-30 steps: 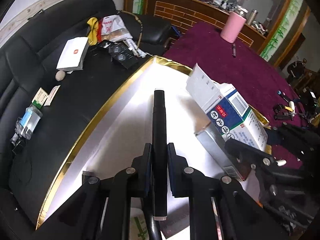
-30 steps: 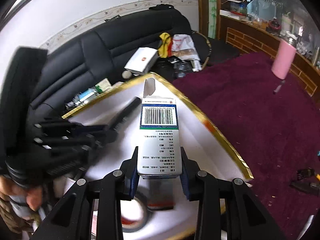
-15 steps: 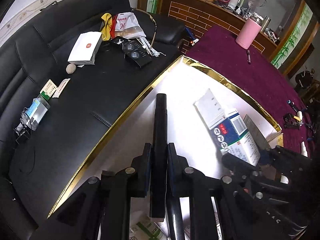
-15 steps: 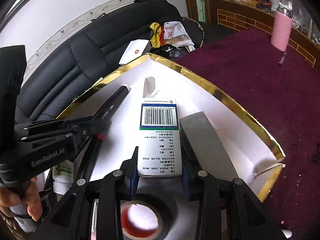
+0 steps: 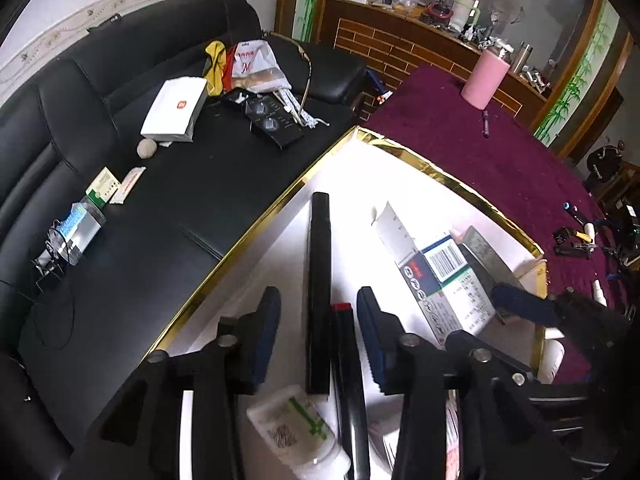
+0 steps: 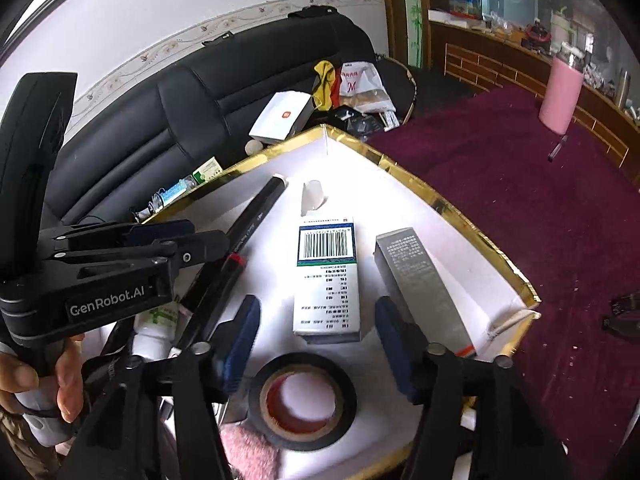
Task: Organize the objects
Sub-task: 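Release the medicine box from the right gripper while the left releases the marker into the box, then withdraw both grippers from the box toward the bottles on the table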
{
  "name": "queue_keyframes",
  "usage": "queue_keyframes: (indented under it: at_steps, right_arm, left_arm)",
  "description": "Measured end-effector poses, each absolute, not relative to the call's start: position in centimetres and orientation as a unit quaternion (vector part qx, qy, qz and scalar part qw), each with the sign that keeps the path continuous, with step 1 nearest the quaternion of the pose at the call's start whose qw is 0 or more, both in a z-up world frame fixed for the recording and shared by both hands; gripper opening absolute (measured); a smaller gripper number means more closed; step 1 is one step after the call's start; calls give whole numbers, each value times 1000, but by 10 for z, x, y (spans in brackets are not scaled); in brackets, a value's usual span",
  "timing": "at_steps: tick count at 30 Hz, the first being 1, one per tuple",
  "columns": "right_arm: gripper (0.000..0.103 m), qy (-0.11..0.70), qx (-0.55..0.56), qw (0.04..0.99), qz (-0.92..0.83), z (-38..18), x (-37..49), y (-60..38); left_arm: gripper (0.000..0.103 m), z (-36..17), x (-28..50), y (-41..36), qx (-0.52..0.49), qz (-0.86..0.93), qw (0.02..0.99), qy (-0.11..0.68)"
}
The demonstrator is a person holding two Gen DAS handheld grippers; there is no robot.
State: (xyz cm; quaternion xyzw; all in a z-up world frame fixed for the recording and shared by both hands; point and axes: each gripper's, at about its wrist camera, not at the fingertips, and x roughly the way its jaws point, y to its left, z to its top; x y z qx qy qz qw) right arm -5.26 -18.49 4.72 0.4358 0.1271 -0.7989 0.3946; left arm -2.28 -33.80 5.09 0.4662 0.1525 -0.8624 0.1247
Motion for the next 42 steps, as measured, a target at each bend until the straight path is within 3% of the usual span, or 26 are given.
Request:
queue_keyframes:
  at_steps: [4, 13, 29, 42]
  right_arm:
    - [90, 122, 419, 394, -809, 61, -41, -176]
    - [102, 129, 378, 388, -831, 86, -15, -155]
    - [103, 97, 363, 335, -864, 93, 5, -43]
    - [103, 19, 419, 259, -870, 55, -9, 59]
  left_arm:
    - [53, 62, -9, -333, 453, -870, 125, 149]
    - [65, 88, 26, -316, 415, -891, 99, 154]
    - [70, 112, 44, -236, 411, -905, 1, 112]
    - [71, 82, 22, -151, 459, -884, -84, 34]
